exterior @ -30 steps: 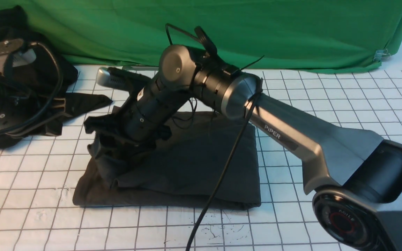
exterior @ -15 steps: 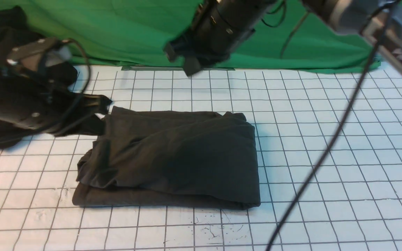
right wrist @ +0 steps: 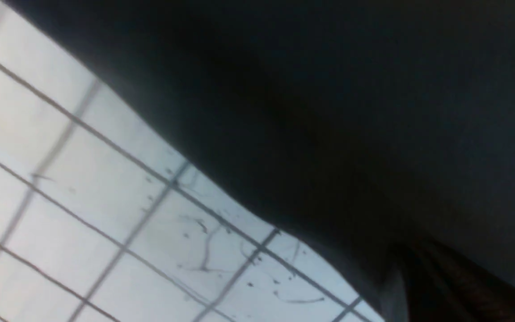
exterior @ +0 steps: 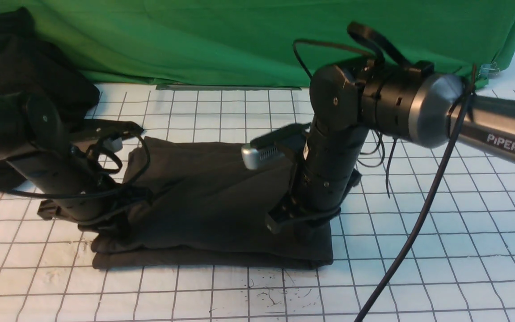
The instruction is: Fold a long-sleeved shirt over a white checkered tablecloth.
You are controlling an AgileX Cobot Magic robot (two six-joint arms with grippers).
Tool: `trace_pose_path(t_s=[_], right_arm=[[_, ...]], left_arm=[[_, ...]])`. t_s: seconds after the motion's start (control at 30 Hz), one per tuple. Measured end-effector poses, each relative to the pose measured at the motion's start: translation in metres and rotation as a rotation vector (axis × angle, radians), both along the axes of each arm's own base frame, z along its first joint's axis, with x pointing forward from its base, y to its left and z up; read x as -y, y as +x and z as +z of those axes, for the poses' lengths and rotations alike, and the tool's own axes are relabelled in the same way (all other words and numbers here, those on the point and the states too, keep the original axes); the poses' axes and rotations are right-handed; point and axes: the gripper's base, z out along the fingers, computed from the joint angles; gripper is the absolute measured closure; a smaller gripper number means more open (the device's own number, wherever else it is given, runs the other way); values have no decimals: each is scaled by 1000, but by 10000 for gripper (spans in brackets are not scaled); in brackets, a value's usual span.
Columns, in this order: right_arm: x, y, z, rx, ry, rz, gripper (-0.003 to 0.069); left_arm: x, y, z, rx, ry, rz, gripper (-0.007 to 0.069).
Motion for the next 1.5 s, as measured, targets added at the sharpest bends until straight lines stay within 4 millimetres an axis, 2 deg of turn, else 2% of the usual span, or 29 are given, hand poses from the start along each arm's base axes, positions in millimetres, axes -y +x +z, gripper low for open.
trace_pose_path(t_s=[0.13,0.27,0.3,0.4,0.43,0.5,0.53,0.57,0.63,0.7,0.77,0.9,0.93,0.97,1.03,1.07,1.1,1.23,1.3,1.37,1.5], right_arm=[[12,1,-19,-40,-27,-31,652],[21,5,-20,-61,-31,-56,654],[25,6,-18,-73,-36,-65,655],[30,7,-11,-63,-36,-69,655],[32,7,-2,-40,-24,-72,655],[32,6,11,-2,6,-76,655],[32,6,13,3,10,-76,655],[31,5,24,34,52,-79,655],[28,3,33,50,110,-64,655],[26,2,36,52,136,-50,655],[24,1,37,45,158,-40,655],[23,1,37,47,164,-29,655],[23,1,37,47,164,-28,655],[23,1,37,47,164,-28,655],[23,1,37,47,164,-28,655],[23,1,37,47,164,-28,655],[23,1,37,47,164,-28,655],[23,1,37,46,166,-29,655],[23,1,37,47,166,-29,655],[23,1,37,50,168,-30,655],[23,2,37,59,173,-32,655]], left_arm=[[-5,-2,-2,-10,-10,32,629],[-6,-4,4,5,-7,31,629],[-8,-7,15,36,-3,29,629],[-9,-9,31,97,2,31,629],[-9,-11,47,149,-2,34,629],[-9,-10,63,195,-8,40,629],[-9,-10,65,200,-9,41,629],[-9,-5,77,237,-18,52,629],[-8,4,87,277,-24,61,629],[-8,10,91,295,-26,65,627],[-8,23,89,302,-26,72,615],[-9,36,68,254,5,63,549],[-10,40,56,223,23,54,496],[-10,41,54,220,23,54,489],[-10,45,36,174,30,58,377],[-10,46,36,175,29,59,377],[-10,48,27,157,26,63,312],[-9,50,18,137,18,63,249],[-9,50,17,135,17,64,266],[-9,51,18,139,17,61,332],[-9,51,18,148,25,28,552]])
